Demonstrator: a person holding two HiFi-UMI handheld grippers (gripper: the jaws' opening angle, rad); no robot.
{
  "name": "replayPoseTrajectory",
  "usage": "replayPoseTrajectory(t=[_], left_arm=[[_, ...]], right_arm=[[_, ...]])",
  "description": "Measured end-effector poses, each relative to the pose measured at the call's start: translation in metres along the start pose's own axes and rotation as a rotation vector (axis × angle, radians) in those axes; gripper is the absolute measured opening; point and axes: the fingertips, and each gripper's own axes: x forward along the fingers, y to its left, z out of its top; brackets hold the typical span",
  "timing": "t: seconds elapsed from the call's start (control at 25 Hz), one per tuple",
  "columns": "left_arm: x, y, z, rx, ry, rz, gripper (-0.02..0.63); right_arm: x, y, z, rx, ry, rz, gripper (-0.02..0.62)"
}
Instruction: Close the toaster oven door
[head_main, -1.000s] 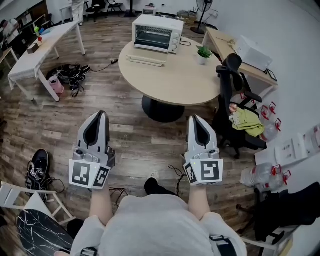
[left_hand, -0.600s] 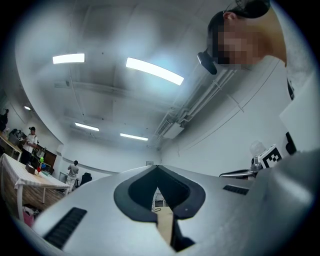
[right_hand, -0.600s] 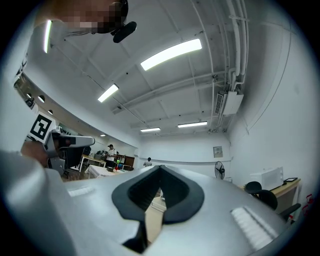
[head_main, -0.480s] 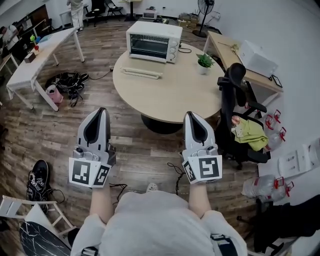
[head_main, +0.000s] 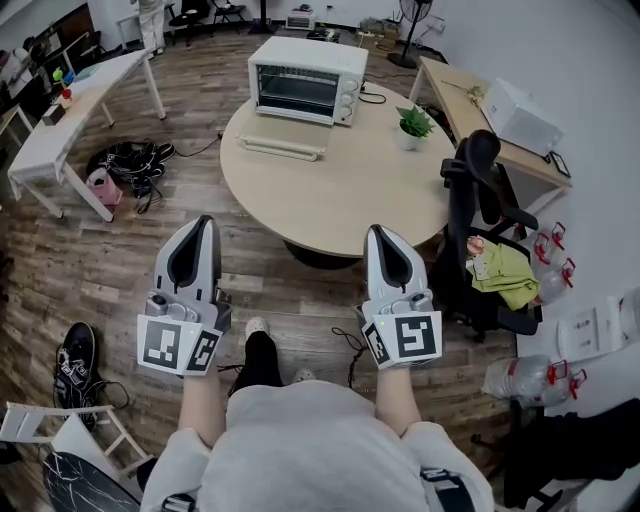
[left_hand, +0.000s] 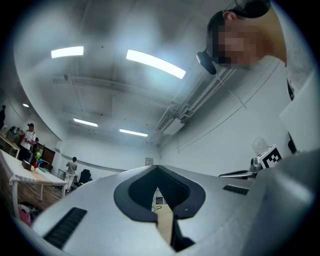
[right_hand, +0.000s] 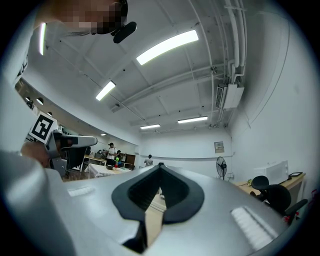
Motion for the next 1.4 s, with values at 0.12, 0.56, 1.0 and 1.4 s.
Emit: replayPoseTrajectory(t=[0.12,0.56,1.0,1.4], left_arm=[[0.020,0.009,-0.008,-0.011,0.000,-0.023,0.008],[0.105,0.087,-0.034,-0.020,0.003,-0.104,0.008],[0.177,0.163,-0.056,-0.041,0.000,-0.177,0.008],[0.220,0.209,-0.071,-0.051,0.002,-0.250,0.008]], right_arm=[[0.016,-0.008,-0.006,0.000,0.007,-0.020,0.012],[0.116,-0.022,-0.023,-0.002,0.001,-0.110,0.012],[0.205,-0.020,-0.040,-0.035,0.012,-0.178,0.012],[0.257,-0.020,-0.049,-0.054,0.016,-0.260,0.012]])
